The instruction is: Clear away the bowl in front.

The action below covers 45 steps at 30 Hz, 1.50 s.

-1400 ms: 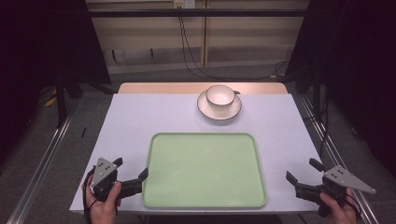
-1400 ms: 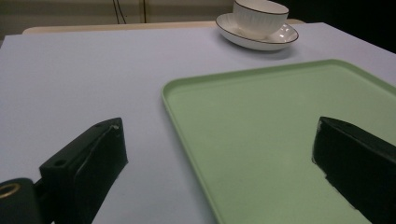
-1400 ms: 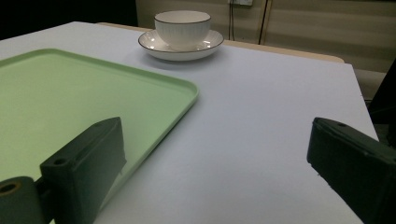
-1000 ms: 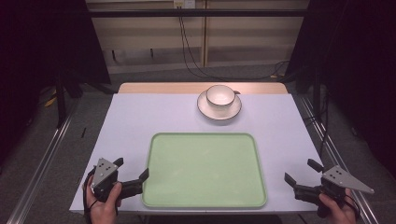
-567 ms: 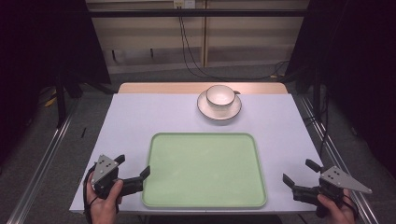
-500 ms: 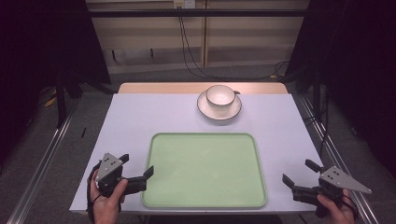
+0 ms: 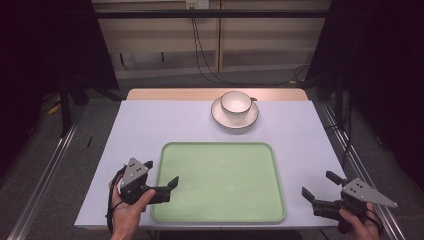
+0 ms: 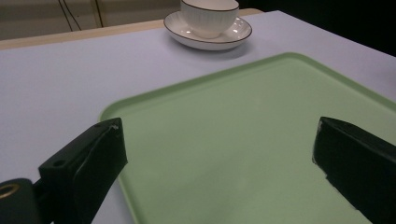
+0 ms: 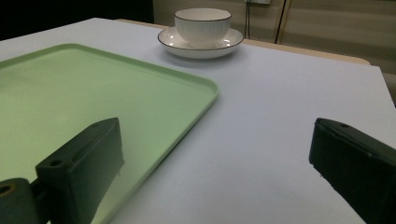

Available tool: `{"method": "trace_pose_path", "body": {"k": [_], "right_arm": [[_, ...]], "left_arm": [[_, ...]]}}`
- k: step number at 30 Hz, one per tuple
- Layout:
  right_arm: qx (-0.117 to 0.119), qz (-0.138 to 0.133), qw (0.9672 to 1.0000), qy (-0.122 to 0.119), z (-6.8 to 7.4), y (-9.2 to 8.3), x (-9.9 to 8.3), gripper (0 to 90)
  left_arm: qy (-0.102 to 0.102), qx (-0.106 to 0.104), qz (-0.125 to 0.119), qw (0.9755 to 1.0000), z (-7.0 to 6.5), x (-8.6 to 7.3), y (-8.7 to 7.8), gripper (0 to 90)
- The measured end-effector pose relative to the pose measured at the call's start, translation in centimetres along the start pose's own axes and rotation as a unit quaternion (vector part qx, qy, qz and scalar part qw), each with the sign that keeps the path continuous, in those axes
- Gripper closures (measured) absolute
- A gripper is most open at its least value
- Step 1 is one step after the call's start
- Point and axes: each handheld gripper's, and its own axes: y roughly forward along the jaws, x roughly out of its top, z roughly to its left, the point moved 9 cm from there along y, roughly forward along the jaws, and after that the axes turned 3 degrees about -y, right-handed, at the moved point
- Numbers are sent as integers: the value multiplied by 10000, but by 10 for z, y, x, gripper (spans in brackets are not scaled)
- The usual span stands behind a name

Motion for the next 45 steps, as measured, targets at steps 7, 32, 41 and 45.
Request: {"method": "trace_pose_path", "body": {"k": [7, 32, 41, 45], "right_arm": [[38, -41, 10000, 16, 1, -1, 1, 27], [103, -132, 9999, -36, 5, -1, 3, 26], [124, -289, 9995, 14, 7, -2, 6, 25], [130, -352, 9993, 5, 7, -2, 7, 24]], "left_arm": [[173, -196, -9, 9997, -13, 12, 13, 26], [263, -438, -68, 9987, -19, 46, 53, 26], [350, -299, -47, 9989, -10, 59, 72, 27], [310, -328, -55, 9990, -8, 65, 85, 29]]}}
